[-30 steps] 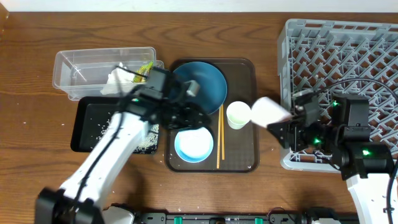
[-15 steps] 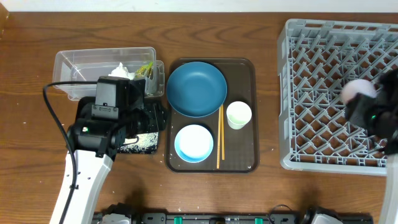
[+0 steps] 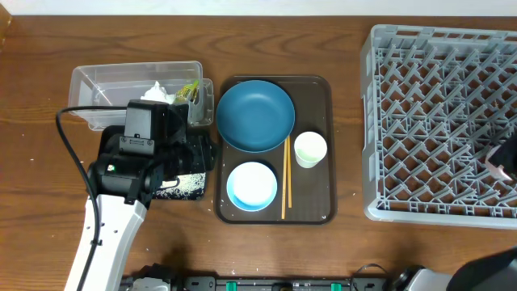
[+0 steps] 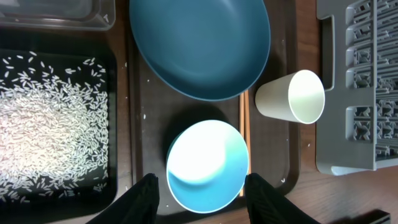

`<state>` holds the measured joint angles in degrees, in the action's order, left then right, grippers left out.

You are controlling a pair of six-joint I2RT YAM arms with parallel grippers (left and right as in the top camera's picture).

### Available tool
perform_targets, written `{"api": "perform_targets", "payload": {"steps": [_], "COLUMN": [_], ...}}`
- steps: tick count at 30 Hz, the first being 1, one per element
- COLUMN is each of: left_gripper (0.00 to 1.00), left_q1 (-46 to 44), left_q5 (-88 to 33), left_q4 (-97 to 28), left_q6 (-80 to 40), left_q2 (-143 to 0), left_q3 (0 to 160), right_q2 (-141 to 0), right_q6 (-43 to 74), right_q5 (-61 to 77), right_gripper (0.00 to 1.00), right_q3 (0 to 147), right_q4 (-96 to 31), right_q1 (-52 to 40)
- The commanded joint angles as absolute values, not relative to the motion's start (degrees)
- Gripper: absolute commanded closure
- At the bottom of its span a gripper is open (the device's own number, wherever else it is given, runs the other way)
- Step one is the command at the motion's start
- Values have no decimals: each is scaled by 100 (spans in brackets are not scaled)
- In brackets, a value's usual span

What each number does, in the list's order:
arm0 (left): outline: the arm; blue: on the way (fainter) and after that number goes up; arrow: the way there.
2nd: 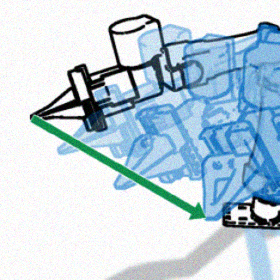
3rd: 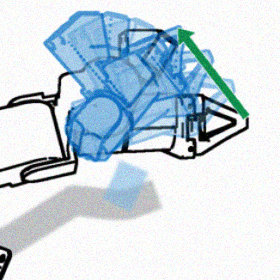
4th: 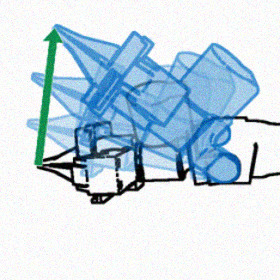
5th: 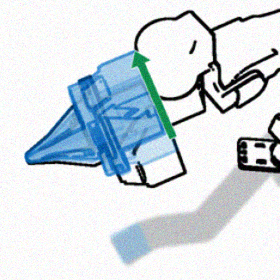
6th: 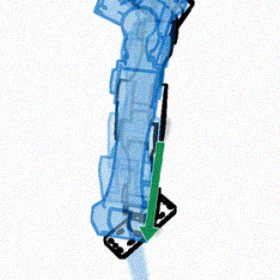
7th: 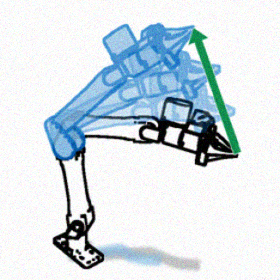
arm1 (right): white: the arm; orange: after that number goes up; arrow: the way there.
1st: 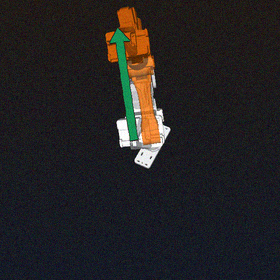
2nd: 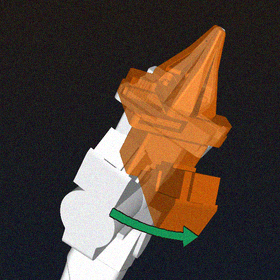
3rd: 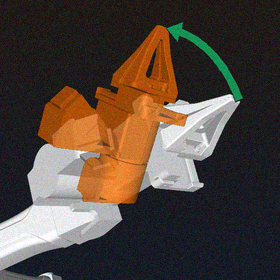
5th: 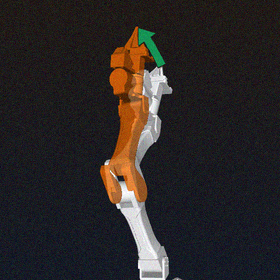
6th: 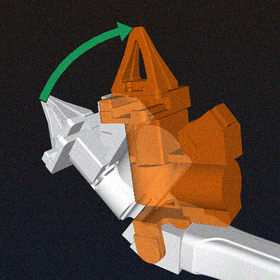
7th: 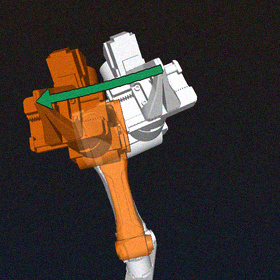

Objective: Sort waste into correct bins and load items into the dishwasher rack
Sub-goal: 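Take the cup with the right gripper and place it in the dish rack, then grasp the white cup with the left gripper and pass it to the right gripper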

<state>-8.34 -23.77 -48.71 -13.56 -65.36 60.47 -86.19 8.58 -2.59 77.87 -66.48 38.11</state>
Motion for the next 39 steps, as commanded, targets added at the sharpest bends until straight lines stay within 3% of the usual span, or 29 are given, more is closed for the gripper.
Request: {"api": "perform_targets", "payload": {"steps": [1,3,5,7,13,21,28,39], "left_gripper": [52,49,47,46,45,44,41,41], "left_q1": [-810,-810,-810,-810,-810,-880,-1774,-3046], "left_q5": [-2329,-2329,-2329,-2329,-2329,-2504,-2473,-2283], "left_q4": [-4884,-4882,-4882,-4882,-4880,-4508,-3682,-2141], "left_q6": [-1288,-1288,-1288,-1288,-1288,-1288,-1288,-1431], "left_q2": [-6525,-6525,-6525,-6525,-6525,-6530,-6967,-8917], "left_q3": [6055,6055,6055,6055,6055,6055,6062,6326], "right_q2": [-8879,-9011,-9085,-9109,-9074,-8586,-7749,-7524], "right_q6": [945,1028,1090,1090,1090,972,655,523], "right_q5": [-320,-316,-259,-99,161,1264,1549,1295], "right_gripper": [83,57,38,28,24,26,23,23], "right_q3": [7907,7907,7907,7907,7907,7907,7907,7889], "right_q4": [-6663,-6646,-6637,-6615,-6606,-6840,-7102,-7481], "right_q1": [3957,3979,3979,3977,3970,3922,3214,1920]}}
